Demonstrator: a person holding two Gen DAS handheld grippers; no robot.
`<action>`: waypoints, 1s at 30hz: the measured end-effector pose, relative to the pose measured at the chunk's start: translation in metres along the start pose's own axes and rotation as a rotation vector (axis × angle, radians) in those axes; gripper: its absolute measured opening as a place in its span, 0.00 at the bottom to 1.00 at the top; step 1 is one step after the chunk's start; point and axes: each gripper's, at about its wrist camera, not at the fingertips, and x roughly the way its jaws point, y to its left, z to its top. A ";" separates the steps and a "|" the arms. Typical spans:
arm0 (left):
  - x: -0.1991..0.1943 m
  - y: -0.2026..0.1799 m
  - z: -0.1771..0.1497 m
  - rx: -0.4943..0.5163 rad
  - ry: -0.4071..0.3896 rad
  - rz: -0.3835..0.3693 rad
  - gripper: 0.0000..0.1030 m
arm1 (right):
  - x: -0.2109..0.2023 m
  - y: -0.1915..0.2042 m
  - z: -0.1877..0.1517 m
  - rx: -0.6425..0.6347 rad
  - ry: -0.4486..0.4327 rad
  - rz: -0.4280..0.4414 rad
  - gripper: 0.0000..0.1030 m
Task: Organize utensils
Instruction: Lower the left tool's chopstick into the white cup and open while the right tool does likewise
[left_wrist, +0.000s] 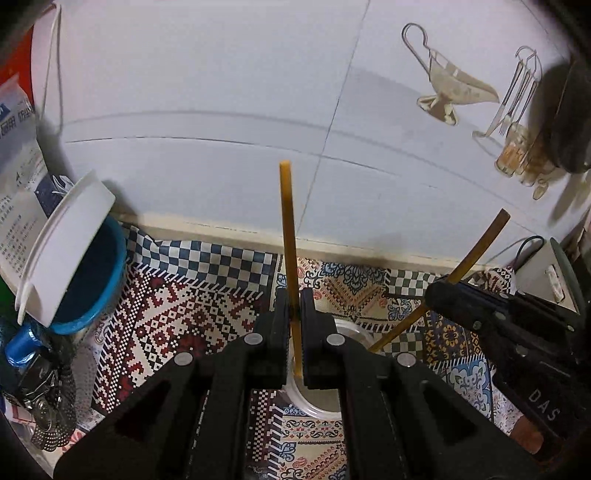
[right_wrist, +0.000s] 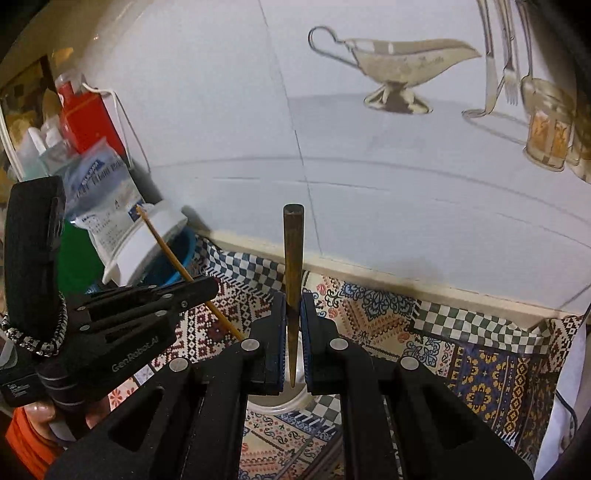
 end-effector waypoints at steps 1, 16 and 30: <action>0.001 -0.001 -0.001 0.004 0.003 0.003 0.03 | 0.001 0.001 0.000 -0.003 0.006 -0.001 0.07; -0.008 -0.005 -0.007 0.033 0.007 0.055 0.12 | 0.008 0.000 -0.004 -0.004 0.064 -0.008 0.16; -0.050 -0.013 -0.013 0.058 -0.057 0.078 0.60 | -0.037 -0.008 -0.007 0.019 -0.006 -0.036 0.46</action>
